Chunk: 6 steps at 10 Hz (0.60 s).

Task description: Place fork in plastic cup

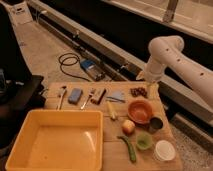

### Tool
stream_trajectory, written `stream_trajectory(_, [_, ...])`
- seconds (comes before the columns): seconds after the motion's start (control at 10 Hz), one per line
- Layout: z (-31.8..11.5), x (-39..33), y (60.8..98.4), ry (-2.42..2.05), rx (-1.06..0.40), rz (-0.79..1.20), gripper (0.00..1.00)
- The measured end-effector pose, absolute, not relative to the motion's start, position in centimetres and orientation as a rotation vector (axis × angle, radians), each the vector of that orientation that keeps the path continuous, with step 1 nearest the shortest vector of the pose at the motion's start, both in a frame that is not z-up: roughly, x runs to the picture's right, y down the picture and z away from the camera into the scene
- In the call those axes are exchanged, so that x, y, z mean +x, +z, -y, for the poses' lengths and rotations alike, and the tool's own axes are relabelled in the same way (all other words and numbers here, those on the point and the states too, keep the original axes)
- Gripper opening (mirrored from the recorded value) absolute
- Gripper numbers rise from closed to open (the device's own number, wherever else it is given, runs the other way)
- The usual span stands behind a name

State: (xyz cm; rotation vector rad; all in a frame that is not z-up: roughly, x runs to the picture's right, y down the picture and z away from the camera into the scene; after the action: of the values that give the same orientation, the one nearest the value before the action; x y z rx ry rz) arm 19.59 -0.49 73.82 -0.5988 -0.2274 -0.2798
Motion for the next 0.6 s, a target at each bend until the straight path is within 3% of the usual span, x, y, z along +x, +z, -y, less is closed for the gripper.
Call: stream_trajectory(0.6, [0.62,19.78,73.76,-0.296,-0.580,0.205,0.80])
